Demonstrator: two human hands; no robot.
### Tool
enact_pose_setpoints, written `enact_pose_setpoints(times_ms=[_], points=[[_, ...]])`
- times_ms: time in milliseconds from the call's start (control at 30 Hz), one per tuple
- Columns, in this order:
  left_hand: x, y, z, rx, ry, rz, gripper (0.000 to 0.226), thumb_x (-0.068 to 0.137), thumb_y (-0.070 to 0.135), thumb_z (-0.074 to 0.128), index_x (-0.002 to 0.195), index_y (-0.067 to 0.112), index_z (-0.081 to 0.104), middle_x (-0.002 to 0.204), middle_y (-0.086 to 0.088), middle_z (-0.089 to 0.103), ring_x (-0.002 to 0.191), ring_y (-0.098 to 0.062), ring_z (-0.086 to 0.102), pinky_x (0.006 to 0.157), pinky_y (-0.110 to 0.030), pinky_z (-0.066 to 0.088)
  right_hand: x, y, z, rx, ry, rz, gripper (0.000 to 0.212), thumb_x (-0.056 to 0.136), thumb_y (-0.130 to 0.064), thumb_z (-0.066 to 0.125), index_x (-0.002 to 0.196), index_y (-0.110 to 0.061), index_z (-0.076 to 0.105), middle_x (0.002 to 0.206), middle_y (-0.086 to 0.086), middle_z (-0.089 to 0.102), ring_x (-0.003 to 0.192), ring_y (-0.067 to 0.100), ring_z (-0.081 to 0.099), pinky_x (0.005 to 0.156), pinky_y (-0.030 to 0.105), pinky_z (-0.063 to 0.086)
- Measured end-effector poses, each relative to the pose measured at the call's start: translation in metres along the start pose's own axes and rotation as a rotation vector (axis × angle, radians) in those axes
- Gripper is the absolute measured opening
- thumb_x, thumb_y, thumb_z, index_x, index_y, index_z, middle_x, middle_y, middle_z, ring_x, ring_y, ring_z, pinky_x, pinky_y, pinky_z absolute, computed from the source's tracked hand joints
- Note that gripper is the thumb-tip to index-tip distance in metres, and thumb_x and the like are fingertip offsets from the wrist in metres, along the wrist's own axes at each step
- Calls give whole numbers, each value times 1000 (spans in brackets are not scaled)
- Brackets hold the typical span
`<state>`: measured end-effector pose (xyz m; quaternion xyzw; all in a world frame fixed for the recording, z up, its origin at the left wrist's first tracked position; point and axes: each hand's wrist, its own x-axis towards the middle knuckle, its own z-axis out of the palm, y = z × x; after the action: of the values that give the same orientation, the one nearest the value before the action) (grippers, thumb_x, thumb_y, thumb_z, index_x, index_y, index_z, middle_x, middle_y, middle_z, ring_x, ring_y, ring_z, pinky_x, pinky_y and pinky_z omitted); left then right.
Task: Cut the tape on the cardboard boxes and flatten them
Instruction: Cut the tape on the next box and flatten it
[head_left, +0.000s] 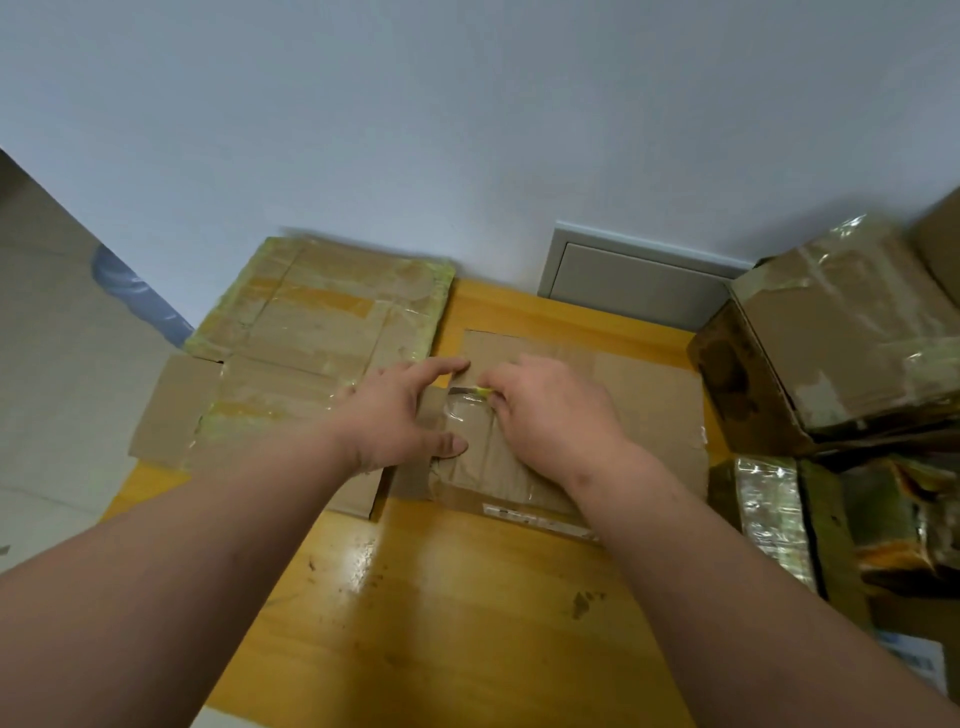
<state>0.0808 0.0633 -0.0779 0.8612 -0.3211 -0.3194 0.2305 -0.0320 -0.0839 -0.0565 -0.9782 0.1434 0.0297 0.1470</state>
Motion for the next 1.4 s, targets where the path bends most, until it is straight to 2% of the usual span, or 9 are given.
enact_pose_setpoints(times_ms=[133, 267, 400, 500, 633, 1000, 1167, 1267, 1400], points=[[-1, 2, -1, 126, 13, 3, 87, 73, 54, 78, 144, 58, 27, 152, 5, 37, 141, -24, 30, 116, -54, 22, 0, 0, 1, -13, 9, -3, 29, 97, -16, 47, 119, -31, 60, 98, -2, 56, 95, 25, 54, 63, 33, 38], [1, 3, 0, 312, 60, 7, 86, 73, 66, 70, 144, 61, 21, 154, 11, 31, 141, -24, 27, 111, -49, 17, 0, -4, 0, -43, 10, -15, 29, 98, -17, 45, 120, -30, 59, 81, -4, 39, 81, 22, 39, 62, 32, 30], [1, 0, 1, 406, 79, 6, 85, 73, 75, 63, 143, 64, 15, 156, 12, 28, 142, -25, 22, 110, -49, 16, -5, -9, -4, -51, -23, -23, 25, 97, -14, 44, 112, -26, 59, 72, -8, 29, 77, 23, 39, 60, 32, 28], [1, 0, 2, 448, 77, -2, 85, 73, 79, 58, 143, 66, 11, 157, 12, 27, 143, -26, 21, 111, -50, 15, -7, -9, -7, -55, -50, -7, 26, 95, -11, 43, 110, -26, 59, 73, -6, 31, 79, 26, 46, 60, 33, 31], [0, 2, 3, 505, 74, -14, 85, 74, 81, 55, 143, 65, 7, 156, 11, 28, 143, -27, 22, 110, -50, 17, -7, -7, -11, -59, -81, 7, 33, 94, -7, 42, 115, -26, 59, 73, -5, 29, 78, 26, 42, 64, 35, 36], [-2, 9, 2, 575, 48, -63, 84, 77, 80, 51, 144, 65, 3, 157, 9, 28, 142, -28, 22, 110, -51, 17, -23, 14, -25, -99, -102, 62, 30, 86, 1, 43, 88, -27, 52, 80, 0, 45, 78, 27, 47, 63, 35, 37], [-2, 12, 2, 570, 41, -83, 84, 78, 80, 52, 145, 64, 4, 157, 8, 29, 141, -28, 24, 109, -51, 19, -31, 23, -26, -83, -38, 40, 17, 90, -9, 48, 90, -24, 56, 85, 1, 52, 85, 30, 57, 61, 34, 36], [-2, 13, 2, 562, 37, -93, 84, 78, 79, 53, 145, 65, 4, 158, 8, 28, 142, -28, 23, 110, -51, 18, -32, 20, -22, -14, 61, 6, 14, 92, -13, 51, 96, -24, 59, 86, 0, 50, 85, 30, 56, 62, 34, 36], [-3, 13, 4, 552, 38, -101, 84, 78, 79, 54, 144, 66, 4, 157, 10, 28, 142, -27, 22, 111, -50, 16, -22, 10, -15, 6, 41, -27, 14, 95, -14, 49, 98, -26, 56, 92, 0, 56, 80, 26, 50, 61, 34, 34]])
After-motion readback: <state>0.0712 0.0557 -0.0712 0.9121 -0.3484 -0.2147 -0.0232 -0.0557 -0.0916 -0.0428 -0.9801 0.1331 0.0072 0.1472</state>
